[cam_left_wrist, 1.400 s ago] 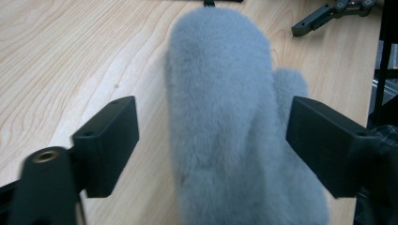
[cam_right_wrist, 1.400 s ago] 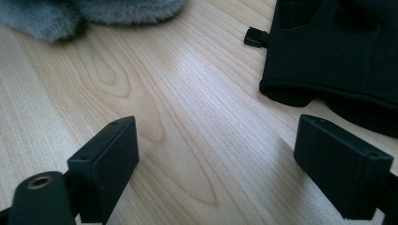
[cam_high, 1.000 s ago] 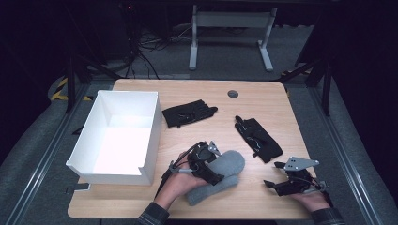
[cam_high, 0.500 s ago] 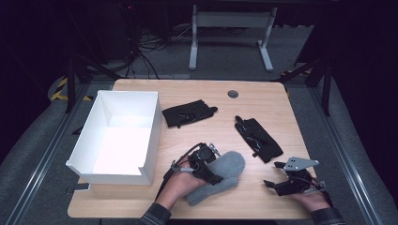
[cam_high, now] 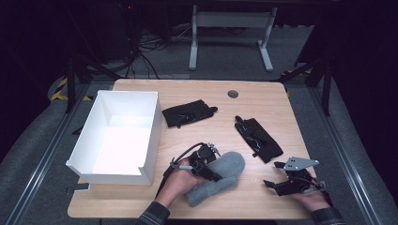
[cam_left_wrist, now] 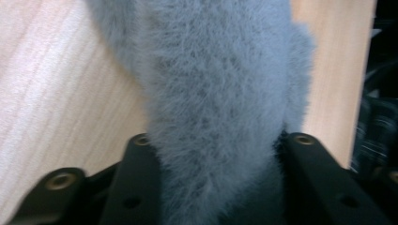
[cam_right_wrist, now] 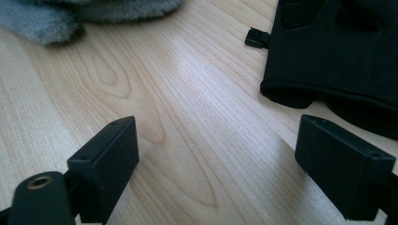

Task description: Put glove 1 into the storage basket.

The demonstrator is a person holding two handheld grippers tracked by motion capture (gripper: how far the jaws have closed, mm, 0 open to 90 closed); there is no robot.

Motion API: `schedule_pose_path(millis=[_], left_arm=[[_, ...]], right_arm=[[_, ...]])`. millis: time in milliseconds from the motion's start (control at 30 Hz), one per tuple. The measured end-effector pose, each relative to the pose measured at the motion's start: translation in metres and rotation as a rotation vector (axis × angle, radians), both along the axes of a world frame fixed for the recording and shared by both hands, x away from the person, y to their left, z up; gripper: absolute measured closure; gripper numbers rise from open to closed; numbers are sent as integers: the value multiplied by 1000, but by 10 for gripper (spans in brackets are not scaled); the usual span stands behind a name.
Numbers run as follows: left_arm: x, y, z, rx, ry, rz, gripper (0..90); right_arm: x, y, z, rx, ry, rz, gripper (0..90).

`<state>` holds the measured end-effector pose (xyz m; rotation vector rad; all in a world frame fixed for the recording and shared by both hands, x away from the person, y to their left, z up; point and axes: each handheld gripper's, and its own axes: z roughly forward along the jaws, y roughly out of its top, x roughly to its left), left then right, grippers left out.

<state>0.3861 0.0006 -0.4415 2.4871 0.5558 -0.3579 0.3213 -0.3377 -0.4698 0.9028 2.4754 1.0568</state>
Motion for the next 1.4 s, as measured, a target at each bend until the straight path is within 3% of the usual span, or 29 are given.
schedule_pose_path(millis=[433,533,800,1133,1400], left_arm=[[-8,10,23,-47,-35,26,717],[-8,12,27,-69,-26,42,717],[-7,21,47,-79,-61,69,717],[-1,44,90,-99,-123,143,717],[5,72,133,-114,-176,216,717]], right_arm=[[0,0,0,-1,-1,1,142],[0,0,0,1,2,1,142],[0,0,0,0,2,1,142],[0,0,0,0,2,1,142],[0,0,0,0,2,1,142]])
